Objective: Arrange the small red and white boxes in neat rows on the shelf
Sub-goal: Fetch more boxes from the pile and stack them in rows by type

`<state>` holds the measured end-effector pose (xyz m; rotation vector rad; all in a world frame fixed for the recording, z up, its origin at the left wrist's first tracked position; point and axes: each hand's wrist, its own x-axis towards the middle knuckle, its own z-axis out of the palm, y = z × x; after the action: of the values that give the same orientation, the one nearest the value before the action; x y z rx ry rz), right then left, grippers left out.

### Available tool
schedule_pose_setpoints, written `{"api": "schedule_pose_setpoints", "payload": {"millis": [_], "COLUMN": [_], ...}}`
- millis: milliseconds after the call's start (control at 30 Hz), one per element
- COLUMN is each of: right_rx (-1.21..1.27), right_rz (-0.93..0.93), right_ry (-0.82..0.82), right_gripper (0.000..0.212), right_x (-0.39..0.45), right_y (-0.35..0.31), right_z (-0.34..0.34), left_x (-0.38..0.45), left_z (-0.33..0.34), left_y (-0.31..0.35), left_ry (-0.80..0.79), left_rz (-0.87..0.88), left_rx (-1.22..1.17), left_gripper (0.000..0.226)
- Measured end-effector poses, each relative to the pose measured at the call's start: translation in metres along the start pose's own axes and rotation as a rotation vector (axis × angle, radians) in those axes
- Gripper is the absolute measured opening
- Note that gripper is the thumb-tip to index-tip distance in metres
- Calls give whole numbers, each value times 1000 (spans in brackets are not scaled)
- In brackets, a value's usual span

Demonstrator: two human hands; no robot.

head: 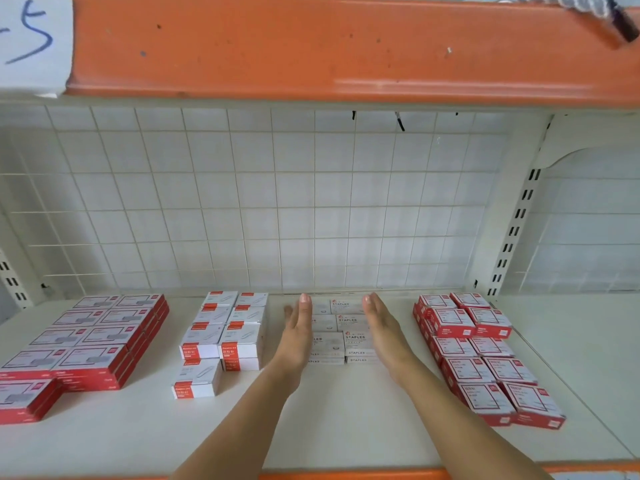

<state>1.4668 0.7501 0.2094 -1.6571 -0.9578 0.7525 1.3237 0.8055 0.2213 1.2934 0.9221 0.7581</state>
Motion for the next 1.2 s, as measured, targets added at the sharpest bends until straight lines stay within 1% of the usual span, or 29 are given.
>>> {"api": "schedule_pose_setpoints", "payload": {"millis": [67,133,267,333,433,533,600,667,767,900,967,1000,1067,1200], "right_rx": [7,52,116,136,157,150,151,148,125,123,80,43,-33,-103], "right_rz": [-9,-13,-11,9,37,35,26,24,33,15,-11,-24,-49,-49], "right_ry": [10,28,84,70,33,18,15,5,2,-23,-45,-51,-68,-142], "right_gripper": [70,68,64,65,72,79,77,79,84,85,74,67,62,65], "right_x": [1,1,2,4,4,1,0,0,-1,-8,-12,-13,-14,-17], "right_y": [1,1,3,2,1,-1,-2,-2,0,2,2,1,2,5], "right_z": [0,-2,-4,-6,-7,-7,-7,-10,-18,-20,-15,-13,-11,-21], "left_x": [-1,-1,5,8,8,8,8,7,1,-8,-11,-11,-11,-9], "left_z": [0,-4,-7,-5,-3,-2,-2,-5,-11,-18,-19,-19,-18,-18], "left_y": [-2,-2,2,3,4,4,2,2,0,-15,-22,-25,-27,-24], "left_ry": [4,8,46,39,15,0,11,21,6,-68,-109,-122,-129,-113], "left_rz": [19,21,-27,-51,-54,-49,-38,-25,39,244,284,291,312,330], "left_rx": [13,-39,-65,-51,-6,15,22,48,240,668,830,880,934,971], "left_gripper": [104,107,103,102,102,90,79,79,75,84,86,86,82,76]}}
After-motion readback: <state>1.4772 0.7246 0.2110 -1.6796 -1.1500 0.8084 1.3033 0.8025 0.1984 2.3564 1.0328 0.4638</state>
